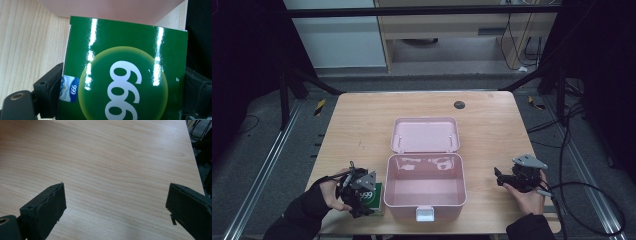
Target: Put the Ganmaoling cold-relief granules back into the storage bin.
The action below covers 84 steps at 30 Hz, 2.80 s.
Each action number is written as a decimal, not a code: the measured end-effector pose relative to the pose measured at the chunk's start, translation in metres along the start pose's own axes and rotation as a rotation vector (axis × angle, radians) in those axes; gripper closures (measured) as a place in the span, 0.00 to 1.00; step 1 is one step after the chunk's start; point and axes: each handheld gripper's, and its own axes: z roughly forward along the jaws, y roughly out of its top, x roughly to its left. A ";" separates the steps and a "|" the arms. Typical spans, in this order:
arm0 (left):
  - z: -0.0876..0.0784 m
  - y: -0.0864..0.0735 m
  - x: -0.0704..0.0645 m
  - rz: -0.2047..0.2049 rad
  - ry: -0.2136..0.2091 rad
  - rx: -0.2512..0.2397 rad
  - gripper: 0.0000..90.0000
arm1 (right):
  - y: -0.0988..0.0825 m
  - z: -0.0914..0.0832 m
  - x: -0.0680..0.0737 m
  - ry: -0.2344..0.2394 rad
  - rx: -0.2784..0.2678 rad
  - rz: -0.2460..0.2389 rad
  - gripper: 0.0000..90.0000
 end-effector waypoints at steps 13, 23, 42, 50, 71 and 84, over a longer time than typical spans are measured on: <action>-0.002 0.002 -0.001 -0.011 0.007 0.007 0.15 | 0.000 0.000 0.000 0.001 0.000 -0.003 0.04; -0.026 0.021 -0.009 0.020 0.012 -0.002 0.15 | 0.000 0.000 0.000 0.001 0.002 -0.005 0.04; -0.062 0.069 -0.029 0.088 0.022 0.024 0.16 | 0.000 0.001 0.000 0.004 0.006 -0.006 0.04; -0.071 0.087 -0.038 0.111 0.020 0.024 0.16 | 0.000 0.001 0.000 0.005 0.008 -0.005 0.04; -0.068 0.116 -0.064 0.193 -0.020 0.067 0.16 | 0.000 0.001 0.000 0.004 0.005 -0.005 0.04; -0.064 0.144 -0.066 0.514 -0.058 0.316 0.16 | 0.000 0.001 0.000 0.005 0.007 -0.005 0.04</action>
